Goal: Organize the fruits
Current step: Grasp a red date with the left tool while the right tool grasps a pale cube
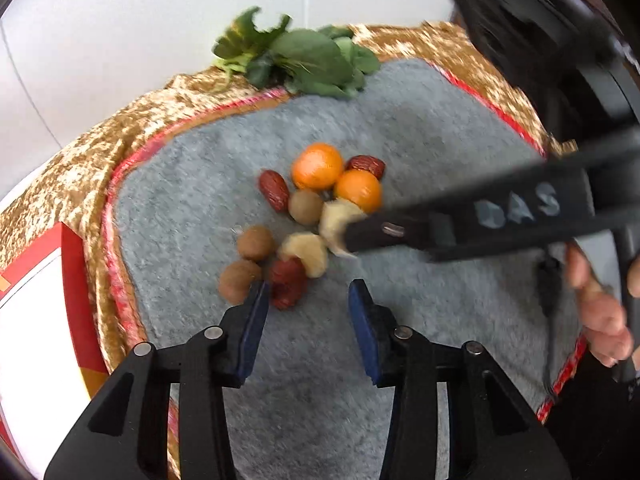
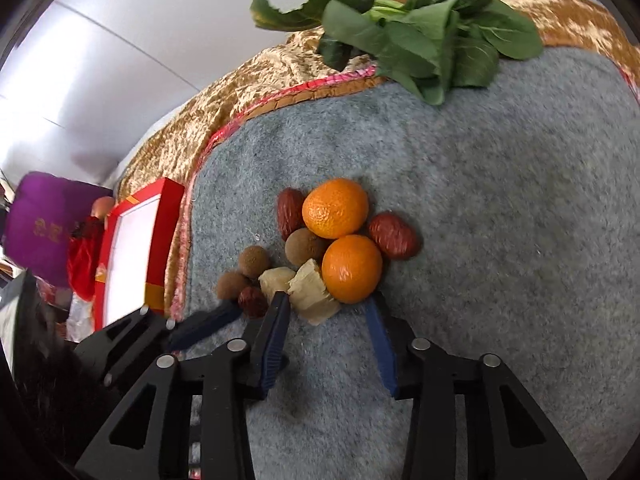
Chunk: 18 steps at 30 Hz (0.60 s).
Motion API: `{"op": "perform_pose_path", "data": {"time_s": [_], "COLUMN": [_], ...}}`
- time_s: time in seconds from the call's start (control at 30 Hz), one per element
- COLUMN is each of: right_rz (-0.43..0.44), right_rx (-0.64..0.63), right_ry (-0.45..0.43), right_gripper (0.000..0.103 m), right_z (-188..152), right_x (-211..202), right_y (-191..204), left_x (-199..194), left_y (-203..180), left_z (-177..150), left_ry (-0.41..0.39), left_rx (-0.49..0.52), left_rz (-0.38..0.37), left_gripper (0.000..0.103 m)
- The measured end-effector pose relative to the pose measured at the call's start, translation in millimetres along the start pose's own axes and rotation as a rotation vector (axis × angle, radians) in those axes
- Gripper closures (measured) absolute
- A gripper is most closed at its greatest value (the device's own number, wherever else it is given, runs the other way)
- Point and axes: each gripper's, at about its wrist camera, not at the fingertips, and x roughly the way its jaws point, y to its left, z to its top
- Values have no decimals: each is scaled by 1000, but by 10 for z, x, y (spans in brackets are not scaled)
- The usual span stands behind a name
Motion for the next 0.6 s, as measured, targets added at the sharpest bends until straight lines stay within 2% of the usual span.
{"op": "perform_pose_path", "data": {"time_s": [0.1, 0.17, 0.27, 0.3, 0.4, 0.5, 0.6], "right_rz": [-34, -9, -8, -6, -52, -59, -82], "right_rx": [-36, -13, 4, 14, 2, -5, -27], "right_ry": [-6, -1, -19, -23, -46, -38, -14], "right_gripper": [91, 91, 84, 78, 73, 64, 60], "right_z": [-44, -29, 0, 4, 10, 21, 29], "right_x": [-71, -57, -85, -98, -121, -97, 20], "right_y": [6, -15, -19, -39, -31, -10, 73], "left_x": [29, 102, 170, 171, 158, 145, 121], "left_y": [43, 31, -27, -47, -53, -18, 3], "left_z": [50, 60, 43, 26, -5, -20, -63], "left_ry": [-3, 15, 43, 46, 48, 52, 55], "left_rx": [-7, 15, 50, 57, 55, 41, 46], "left_rz": [-1, 9, 9, 9, 5, -2, 0], "left_gripper": [63, 63, 66, 73, 86, 86, 86]}}
